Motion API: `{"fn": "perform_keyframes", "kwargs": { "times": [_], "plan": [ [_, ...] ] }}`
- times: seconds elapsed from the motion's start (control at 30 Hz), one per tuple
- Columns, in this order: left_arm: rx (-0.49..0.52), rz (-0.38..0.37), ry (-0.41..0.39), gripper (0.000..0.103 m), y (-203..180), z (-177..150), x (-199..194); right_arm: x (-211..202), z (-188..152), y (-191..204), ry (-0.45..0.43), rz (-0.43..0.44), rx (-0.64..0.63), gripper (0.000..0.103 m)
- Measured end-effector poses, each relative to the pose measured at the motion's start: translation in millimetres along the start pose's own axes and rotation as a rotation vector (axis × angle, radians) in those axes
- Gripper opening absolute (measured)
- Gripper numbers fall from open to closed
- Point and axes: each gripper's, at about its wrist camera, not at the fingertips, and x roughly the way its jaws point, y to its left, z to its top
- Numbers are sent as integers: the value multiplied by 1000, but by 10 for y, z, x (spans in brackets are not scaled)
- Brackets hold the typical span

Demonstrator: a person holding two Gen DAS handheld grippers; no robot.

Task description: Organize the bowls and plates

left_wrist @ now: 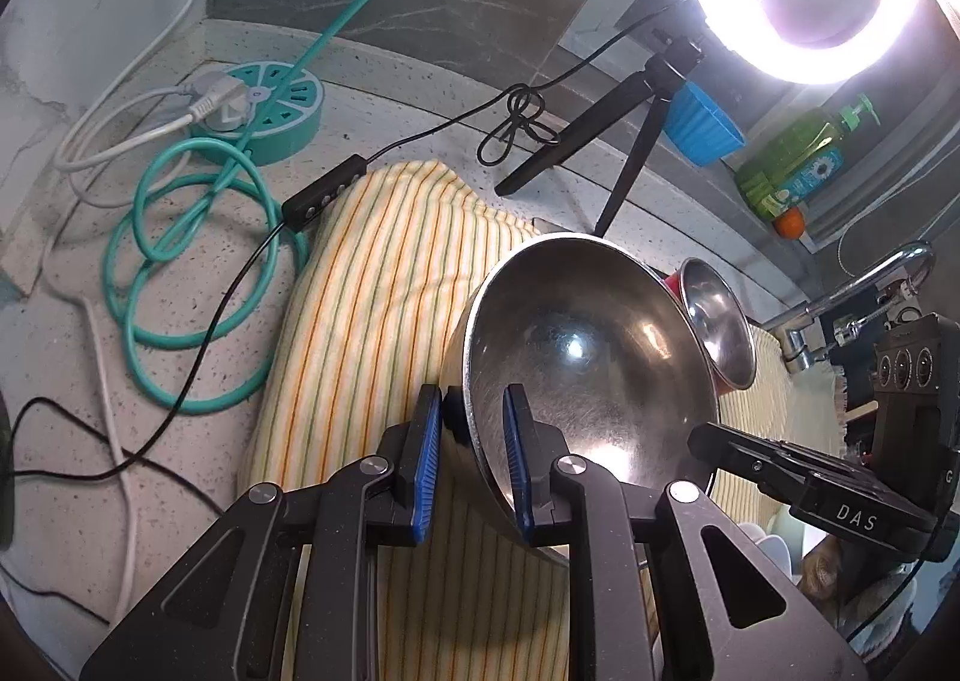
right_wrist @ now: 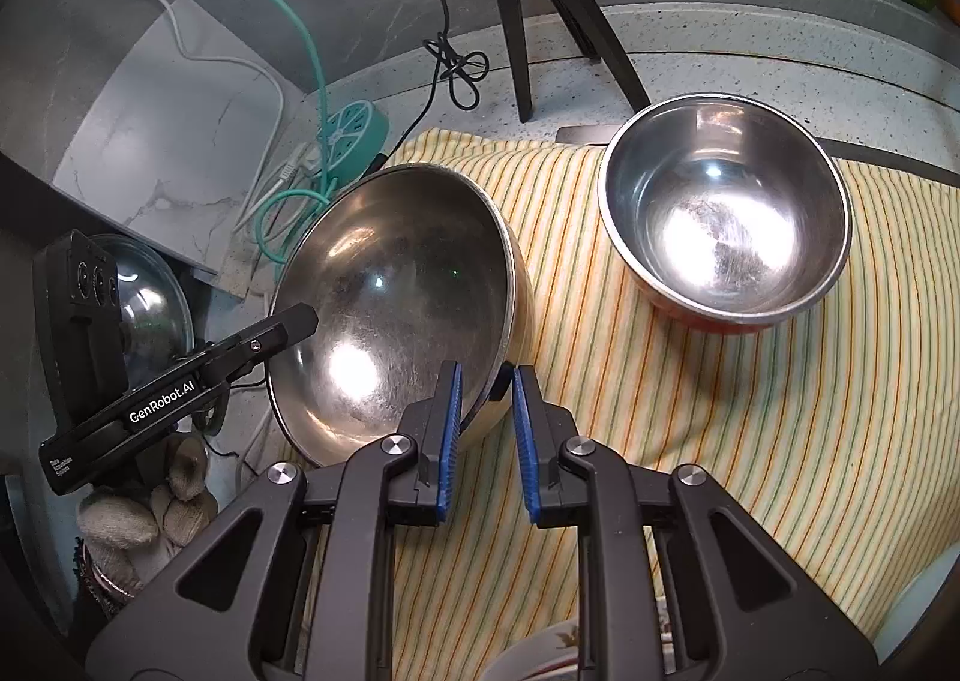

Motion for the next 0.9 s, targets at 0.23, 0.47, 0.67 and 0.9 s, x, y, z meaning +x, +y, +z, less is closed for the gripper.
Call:
{"fn": "perform_keyframes", "kwargs": {
  "times": [0.23,0.47,0.67,0.9],
  "plan": [
    [-15,1,-19,19,0,-215,-211,-156,-159,116,5,27,-31,18],
    [-30,7,-41,19,-6,-473,-452,-300,-417,258,22,42,-68,18],
    [-43,14,-46,19,-2,-734,-624,-377,-645,328,46,53,-88,18],
    [-70,27,-36,19,21,-999,-715,-361,-892,367,80,58,-104,18]
  ]
}}
